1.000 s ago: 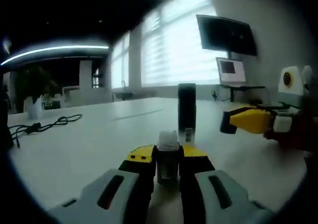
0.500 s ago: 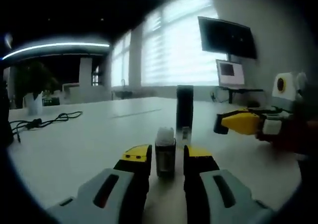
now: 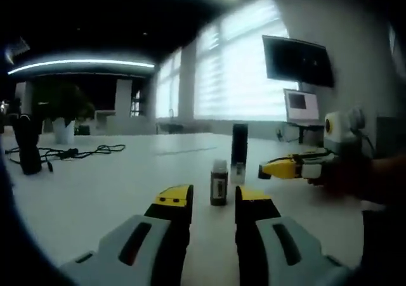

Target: Pick up cosmetic bottle twist off cap place on table pick up cap screw tight cap place on table

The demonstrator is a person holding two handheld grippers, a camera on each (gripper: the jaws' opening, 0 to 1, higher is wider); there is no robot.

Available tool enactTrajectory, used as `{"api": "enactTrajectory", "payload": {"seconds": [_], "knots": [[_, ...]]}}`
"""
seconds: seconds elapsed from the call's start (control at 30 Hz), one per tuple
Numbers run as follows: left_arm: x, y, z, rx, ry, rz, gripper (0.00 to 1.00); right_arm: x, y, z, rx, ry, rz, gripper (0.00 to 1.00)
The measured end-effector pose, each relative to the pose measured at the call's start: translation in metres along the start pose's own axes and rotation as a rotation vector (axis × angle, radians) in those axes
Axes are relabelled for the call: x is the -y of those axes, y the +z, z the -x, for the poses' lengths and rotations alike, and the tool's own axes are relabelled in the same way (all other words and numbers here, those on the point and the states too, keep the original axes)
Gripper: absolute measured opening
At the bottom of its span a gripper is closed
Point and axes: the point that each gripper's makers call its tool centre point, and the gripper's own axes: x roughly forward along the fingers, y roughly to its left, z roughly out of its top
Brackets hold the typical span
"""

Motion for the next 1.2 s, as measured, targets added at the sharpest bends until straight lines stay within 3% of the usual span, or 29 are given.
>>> {"api": "enactTrajectory", "payload": {"seconds": [0.13,0.33,0.4,0.5,0.67,0.8,1.0,1.2], "knots": [[-0.006,0.002,0.002,0.021,0.027,0.028,0.16,-0.002,-0.007,-0.007,-0.037,0.001,0.039,0.08],[0.005,0.007,0.0,0.044,-0.004,-0.049,0.16,-0.002,-0.011,-0.017,-0.064,0.011,0.062,0.08],[0.005,0.01,-0.001,0.054,-0.011,-0.031,0.14,-0.002,-0.013,-0.018,-0.076,0.013,0.057,0.08],[0.008,0.025,0.001,0.138,-0.021,0.049,0.1,-0.001,-0.018,-0.019,-0.097,0.006,0.08,0.08],[0.012,0.018,-0.003,0.099,-0.041,0.0,0.17,0.0,-0.022,-0.019,-0.116,0.01,0.09,0.08],[0.013,0.007,-0.005,0.038,-0.04,-0.084,0.24,0.001,-0.023,-0.019,-0.128,0.013,0.068,0.08],[0.011,0.009,-0.004,0.046,-0.031,-0.085,0.2,0.001,-0.024,-0.018,-0.129,0.013,0.066,0.09],[0.01,0.01,-0.004,0.057,-0.027,-0.081,0.24,-0.002,-0.023,-0.015,-0.125,0.046,0.035,0.14]]}}
